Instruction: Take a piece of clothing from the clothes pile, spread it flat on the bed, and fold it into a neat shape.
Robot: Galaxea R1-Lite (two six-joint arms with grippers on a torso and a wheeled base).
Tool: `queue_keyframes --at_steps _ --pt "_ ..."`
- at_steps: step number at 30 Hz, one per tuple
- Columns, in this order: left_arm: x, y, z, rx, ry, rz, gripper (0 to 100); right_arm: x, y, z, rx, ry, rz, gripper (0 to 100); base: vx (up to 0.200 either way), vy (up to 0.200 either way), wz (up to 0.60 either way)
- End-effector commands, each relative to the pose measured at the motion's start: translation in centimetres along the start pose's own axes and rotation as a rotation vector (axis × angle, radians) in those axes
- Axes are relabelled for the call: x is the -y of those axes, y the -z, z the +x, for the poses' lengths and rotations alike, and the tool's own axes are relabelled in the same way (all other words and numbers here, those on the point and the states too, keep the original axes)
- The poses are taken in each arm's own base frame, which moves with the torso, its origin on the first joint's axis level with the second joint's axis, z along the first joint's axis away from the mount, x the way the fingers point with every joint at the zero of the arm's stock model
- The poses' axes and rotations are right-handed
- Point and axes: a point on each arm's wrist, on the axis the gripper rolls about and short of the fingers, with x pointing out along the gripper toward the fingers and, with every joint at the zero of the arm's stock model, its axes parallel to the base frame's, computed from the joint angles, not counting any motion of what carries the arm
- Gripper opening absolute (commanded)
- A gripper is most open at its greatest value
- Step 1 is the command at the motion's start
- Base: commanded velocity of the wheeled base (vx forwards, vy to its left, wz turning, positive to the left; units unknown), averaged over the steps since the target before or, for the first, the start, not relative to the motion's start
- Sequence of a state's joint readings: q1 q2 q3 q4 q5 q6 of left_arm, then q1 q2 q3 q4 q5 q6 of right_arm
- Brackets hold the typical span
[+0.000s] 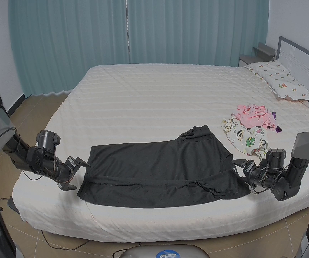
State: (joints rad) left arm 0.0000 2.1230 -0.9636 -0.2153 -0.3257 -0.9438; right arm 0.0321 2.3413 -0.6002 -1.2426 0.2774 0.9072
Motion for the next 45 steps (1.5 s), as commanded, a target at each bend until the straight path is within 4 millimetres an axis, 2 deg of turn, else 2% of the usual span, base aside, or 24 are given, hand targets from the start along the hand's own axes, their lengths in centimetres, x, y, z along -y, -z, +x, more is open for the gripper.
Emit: queue_keyframes --at_steps 1,3,5,6,7,13,21,31,35,38,45 --pt "2.3 0.3 1.1 0.022 0.025 -0.018 100 -0.7 0.2 -0.6 -0.003 -0.012 0.007 100 0.000 0.000 0.00" --pt "2.5 1.0 2.9 0.035 -0.009 0.000 100 -0.9 0.3 -0.8 -0.004 -0.017 0.006 100 0.000 0.000 0.00" --pt "2.6 1.1 3.0 0.036 -0.012 0.002 100 -1.0 0.3 -0.8 -0.005 -0.018 0.007 100 0.000 0.000 0.00" --pt "3.0 1.6 4.8 0.091 -0.068 0.027 100 -1.1 0.6 -0.9 -0.013 -0.019 0.006 100 0.000 0.000 0.00" --pt "3.4 2.2 5.4 0.120 -0.089 0.047 100 -1.2 0.6 -1.0 -0.011 -0.021 0.005 100 0.000 0.000 0.00" --pt "4.3 4.0 6.5 0.111 -0.100 0.106 100 -1.0 0.3 -1.0 -0.005 -0.016 0.010 100 0.000 0.000 0.00" --pt "4.5 2.8 8.5 0.164 -0.145 0.111 100 -1.1 0.4 -1.1 -0.007 -0.017 0.008 100 0.000 0.000 0.00" --pt "5.2 0.1 8.2 0.243 -0.104 0.059 100 -1.0 0.4 -1.0 -0.007 -0.017 0.008 100 0.000 0.000 0.00" --pt "5.4 -0.4 8.0 0.256 -0.084 0.002 100 -1.0 0.5 -1.0 -0.008 -0.016 0.009 100 0.000 0.000 0.00" --pt "5.2 -0.9 7.8 0.268 -0.084 -0.011 100 -1.0 0.5 -0.9 -0.011 -0.014 0.009 100 0.000 0.000 0.00" --pt "4.2 -3.5 6.2 0.301 -0.048 -0.056 100 -1.0 0.5 -0.9 -0.011 -0.014 0.009 100 0.000 0.000 0.00"
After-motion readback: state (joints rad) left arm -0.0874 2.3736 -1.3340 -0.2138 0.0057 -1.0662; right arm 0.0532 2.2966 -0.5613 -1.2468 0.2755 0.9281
